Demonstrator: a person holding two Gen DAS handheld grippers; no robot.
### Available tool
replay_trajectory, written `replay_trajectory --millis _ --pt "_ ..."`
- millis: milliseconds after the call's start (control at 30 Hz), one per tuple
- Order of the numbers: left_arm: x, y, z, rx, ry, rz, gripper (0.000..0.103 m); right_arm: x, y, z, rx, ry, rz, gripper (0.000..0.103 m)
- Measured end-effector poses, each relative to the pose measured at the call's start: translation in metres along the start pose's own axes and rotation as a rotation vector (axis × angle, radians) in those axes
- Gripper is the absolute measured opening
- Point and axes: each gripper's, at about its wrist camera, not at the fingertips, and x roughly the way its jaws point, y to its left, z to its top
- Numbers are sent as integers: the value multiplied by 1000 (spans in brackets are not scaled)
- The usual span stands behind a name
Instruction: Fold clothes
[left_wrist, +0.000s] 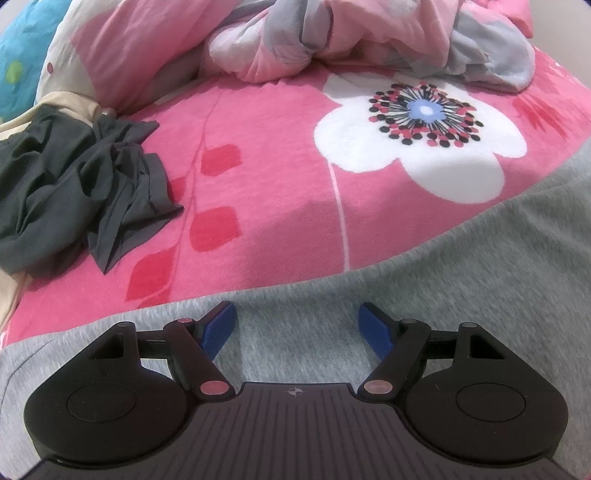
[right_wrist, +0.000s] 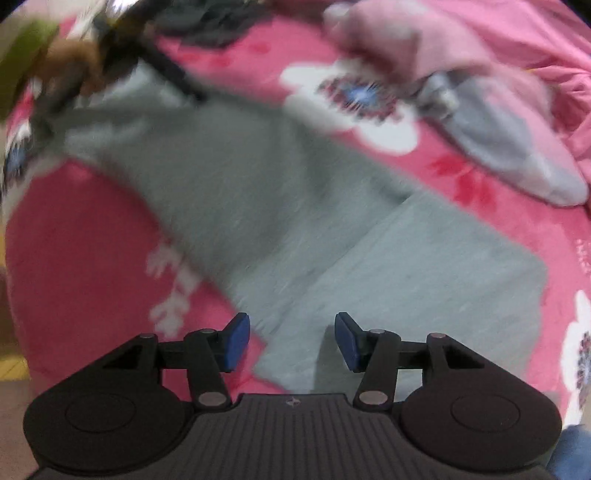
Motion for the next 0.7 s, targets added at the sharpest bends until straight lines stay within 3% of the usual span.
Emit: replay_trajectory --millis 67,100,133,200,333,500,700 --pt "0 0 0 0 0 0 75 11 8 -5 -50 42 -29 53" --pt "0 0 0 1 0 -1 75 14 10 -8 -77 60 -44 48" --pt "0 1 0 1 0 -2 75 14 8 -9 -83 71 -54 32" --pt "0 1 0 3 0 -5 75 4 -7 -6 -39 76 -57 19" --pt "0 1 0 3 -1 -5 75 -24 -46 4 2 31 -166 17" --pt "0 0 -1 4 -8 -4 75 -41 -124 13 92 -7 -382 16" --pt "-1 -2 -2 21 -20 7 76 -17 -209 11 250 -7 -440 14"
